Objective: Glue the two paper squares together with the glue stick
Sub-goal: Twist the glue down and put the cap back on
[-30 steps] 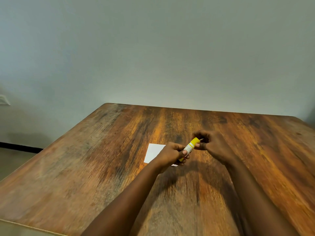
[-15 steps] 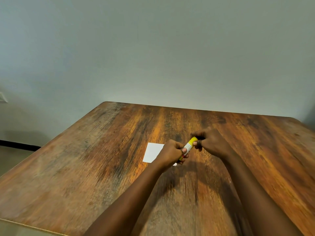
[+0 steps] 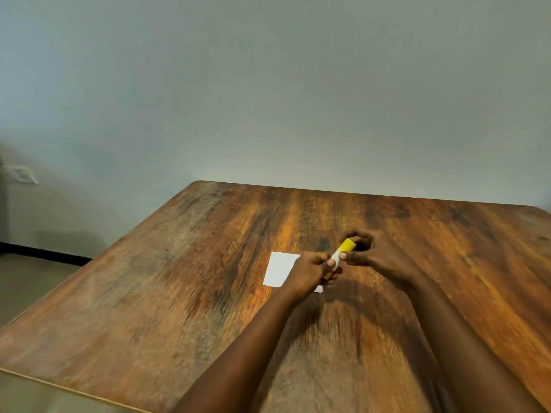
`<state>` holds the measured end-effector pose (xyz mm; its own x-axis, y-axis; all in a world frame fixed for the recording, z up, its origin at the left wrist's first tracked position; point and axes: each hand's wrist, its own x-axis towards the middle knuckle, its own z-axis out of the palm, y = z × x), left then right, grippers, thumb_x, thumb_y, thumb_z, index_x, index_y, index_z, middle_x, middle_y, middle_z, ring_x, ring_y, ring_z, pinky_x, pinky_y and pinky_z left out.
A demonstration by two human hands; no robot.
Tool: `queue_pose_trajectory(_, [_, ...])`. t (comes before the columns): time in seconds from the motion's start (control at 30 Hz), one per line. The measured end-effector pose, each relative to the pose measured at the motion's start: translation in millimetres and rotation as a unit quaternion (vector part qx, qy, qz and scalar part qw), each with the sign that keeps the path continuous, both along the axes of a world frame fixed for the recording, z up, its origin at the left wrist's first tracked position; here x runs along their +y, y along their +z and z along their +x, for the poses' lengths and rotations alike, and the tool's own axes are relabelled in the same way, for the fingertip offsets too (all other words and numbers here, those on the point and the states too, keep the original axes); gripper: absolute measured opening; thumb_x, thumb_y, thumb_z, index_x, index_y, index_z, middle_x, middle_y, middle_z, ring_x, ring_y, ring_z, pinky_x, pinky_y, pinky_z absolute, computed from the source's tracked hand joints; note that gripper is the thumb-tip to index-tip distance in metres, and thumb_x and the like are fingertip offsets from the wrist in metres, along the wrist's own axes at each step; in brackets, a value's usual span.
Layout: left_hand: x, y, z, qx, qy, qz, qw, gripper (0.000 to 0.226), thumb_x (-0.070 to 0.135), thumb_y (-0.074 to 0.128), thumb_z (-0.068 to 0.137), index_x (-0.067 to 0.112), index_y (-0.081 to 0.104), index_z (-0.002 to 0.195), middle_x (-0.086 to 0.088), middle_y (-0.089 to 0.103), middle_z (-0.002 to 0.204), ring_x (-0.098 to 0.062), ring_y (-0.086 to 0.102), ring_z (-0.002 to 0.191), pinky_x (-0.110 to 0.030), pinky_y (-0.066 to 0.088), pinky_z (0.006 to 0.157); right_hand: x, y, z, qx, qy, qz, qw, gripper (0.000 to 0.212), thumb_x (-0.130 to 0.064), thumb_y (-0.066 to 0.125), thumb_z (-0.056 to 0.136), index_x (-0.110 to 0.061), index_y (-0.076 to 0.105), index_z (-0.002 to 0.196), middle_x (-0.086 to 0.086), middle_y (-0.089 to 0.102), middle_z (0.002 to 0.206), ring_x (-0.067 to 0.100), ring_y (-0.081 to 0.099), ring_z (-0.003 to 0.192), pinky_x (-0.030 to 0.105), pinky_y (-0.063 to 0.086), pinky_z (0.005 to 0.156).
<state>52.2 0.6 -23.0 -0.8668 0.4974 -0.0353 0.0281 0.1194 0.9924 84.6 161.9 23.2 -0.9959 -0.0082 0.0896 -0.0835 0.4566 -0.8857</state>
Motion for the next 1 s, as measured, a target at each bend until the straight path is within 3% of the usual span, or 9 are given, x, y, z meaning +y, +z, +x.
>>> queue_pose_trajectory(0.17, [-2.8, -2.3, -1.4, 0.006, 0.028, -0.001, 1.0, 0.03, 0.014, 0.039, 0.099, -0.003, 0.063, 0.107, -0.015, 0.061, 0.103, -0.018, 0.061, 0.088, -0.028, 0.052, 0.079, -2.6, -12.9, 1.7, 0.005, -0.049, -0.062, 0.997, 0.033, 0.0, 0.07, 0.078, -0.013, 0.056, 0.104, 0.019, 0.063, 0.1, 0.026, 0.065, 0.086, 0.03, 0.057, 0.07])
queue_pose_trajectory(0.27, [-9.1, -10.6, -12.2, 0.075, 0.072, -0.145, 0.984, 0.032, 0.01, 0.039, 0.098, 0.001, 0.059, 0.122, -0.014, 0.061, 0.123, -0.021, 0.058, 0.107, -0.024, 0.042, 0.082, 7.1, -17.5, 2.2, 0.03, -0.116, -0.004, 0.993, 0.041, -0.002, 0.071, 0.078, -0.014, 0.055, 0.114, 0.015, 0.061, 0.105, 0.029, 0.063, 0.09, 0.039, 0.056, 0.076])
queue_pose_trajectory(0.33, [-16.4, -18.9, -20.6, 0.131, 0.092, -0.248, 0.955, 0.036, 0.01, 0.043, 0.097, 0.006, 0.053, 0.131, -0.011, 0.053, 0.138, -0.023, 0.053, 0.123, -0.024, 0.04, 0.091, 15.3, -22.1, 2.0, 0.04, -0.177, 0.06, 0.982, 0.049, -0.004, 0.075, 0.075, -0.014, 0.056, 0.119, 0.01, 0.063, 0.103, 0.028, 0.063, 0.091, 0.034, 0.051, 0.075])
queue_pose_trajectory(0.43, [-21.6, -28.2, -25.3, 0.14, 0.104, -0.343, 0.923, 0.043, 0.025, 0.049, 0.095, 0.009, 0.048, 0.135, -0.011, 0.049, 0.142, -0.025, 0.049, 0.126, -0.033, 0.041, 0.102, 22.0, -31.9, 0.2, 0.03, -0.234, 0.082, 0.968, 0.028, -0.003, 0.075, 0.072, -0.003, 0.067, 0.098, 0.013, 0.071, 0.092, 0.03, 0.066, 0.087, 0.028, 0.045, 0.071])
queue_pose_trajectory(0.57, [-19.6, -42.4, -25.0, 0.145, 0.096, -0.464, 0.869, 0.063, 0.052, 0.045, 0.09, 0.019, 0.034, 0.143, -0.014, 0.03, 0.152, -0.034, 0.029, 0.139, -0.048, 0.028, 0.113, 22.8, -44.9, -4.0, 0.007, -0.266, 0.071, 0.961, 0.014, -0.001, 0.071, 0.073, -0.003, 0.068, 0.086, 0.015, 0.071, 0.086, 0.03, 0.067, 0.084, 0.038, 0.049, 0.071])
queue_pose_trajectory(0.7, [-14.2, -48.0, -27.2, 0.141, 0.094, -0.472, 0.865, 0.067, 0.057, 0.042, 0.09, 0.024, 0.027, 0.146, -0.014, 0.014, 0.158, -0.037, 0.013, 0.145, -0.052, 0.018, 0.116, 22.6, -54.3, -7.1, 0.005, -0.27, 0.052, 0.961, 0.015, -0.003, 0.069, 0.077, -0.006, 0.066, 0.092, 0.013, 0.068, 0.089, 0.031, 0.065, 0.084, 0.048, 0.055, 0.074])
queue_pose_trajectory(0.93, [-7.1, -38.5, -25.6, 0.133, 0.099, -0.45, 0.877, 0.062, 0.047, 0.042, 0.094, 0.021, 0.024, 0.147, -0.014, 0.011, 0.158, -0.036, 0.009, 0.146, -0.049, 0.012, 0.117, 18.0, -54.3, -12.2, 0.006, -0.276, 0.051, 0.96, 0.045, -0.004, 0.073, 0.077, -0.008, 0.059, 0.119, 0.013, 0.063, 0.117, 0.028, 0.06, 0.103, 0.045, 0.054, 0.086])
queue_pose_trajectory(1.0, [-8.9, -32.6, -19.8, 0.148, 0.113, -0.429, 0.884, 0.056, 0.037, 0.04, 0.097, 0.017, 0.025, 0.147, -0.015, 0.018, 0.157, -0.034, 0.016, 0.145, -0.047, 0.011, 0.118, 17.0, -50.5, -9.5, -0.002, -0.274, 0.036, 0.961, 0.051, -0.003, 0.073, 0.076, -0.009, 0.056, 0.124, 0.014, 0.06, 0.124, 0.031, 0.059, 0.109, 0.047, 0.053, 0.09])
